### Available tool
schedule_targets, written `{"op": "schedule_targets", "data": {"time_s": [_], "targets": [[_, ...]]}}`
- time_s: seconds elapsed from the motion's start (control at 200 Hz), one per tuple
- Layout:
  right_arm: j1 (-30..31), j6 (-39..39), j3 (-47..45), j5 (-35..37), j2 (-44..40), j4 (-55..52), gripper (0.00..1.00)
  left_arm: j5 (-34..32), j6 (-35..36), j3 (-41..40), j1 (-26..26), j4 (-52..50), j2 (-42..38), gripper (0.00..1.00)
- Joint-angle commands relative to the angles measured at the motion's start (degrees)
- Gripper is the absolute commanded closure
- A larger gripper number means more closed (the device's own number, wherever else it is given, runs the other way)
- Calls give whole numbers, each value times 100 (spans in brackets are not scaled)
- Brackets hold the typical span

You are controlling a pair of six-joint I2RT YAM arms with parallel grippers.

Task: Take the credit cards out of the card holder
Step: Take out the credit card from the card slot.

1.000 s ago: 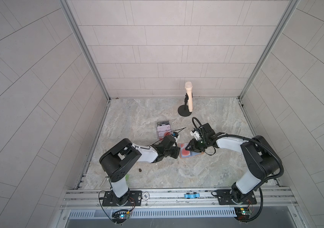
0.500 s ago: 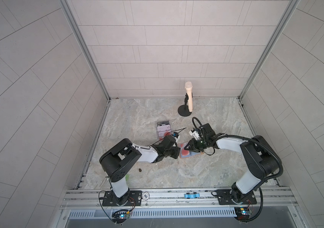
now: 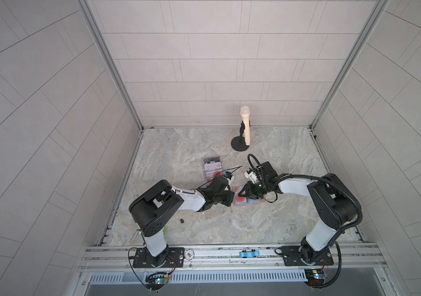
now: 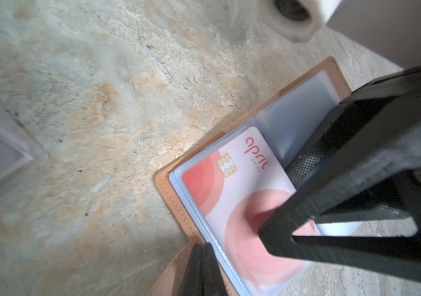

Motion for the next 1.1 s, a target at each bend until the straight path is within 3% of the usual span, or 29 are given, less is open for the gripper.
{"op": "schedule_targets", "data": {"time_s": [0.0,0.295,0.726,1.091], "targets": [[77,80,63,-22,24,207,75,104,-16,-72,-92,-206,-175,97],[71,162,-5,62,80,309,76,58,100,164,-89,-362,-383,98],[70,206,-54,56,231,439,76,108,79,316,-96,-229,-33,98],[18,222,-42,-53,161,454,77,77,5,-5,-94,-34,162,98]]}}
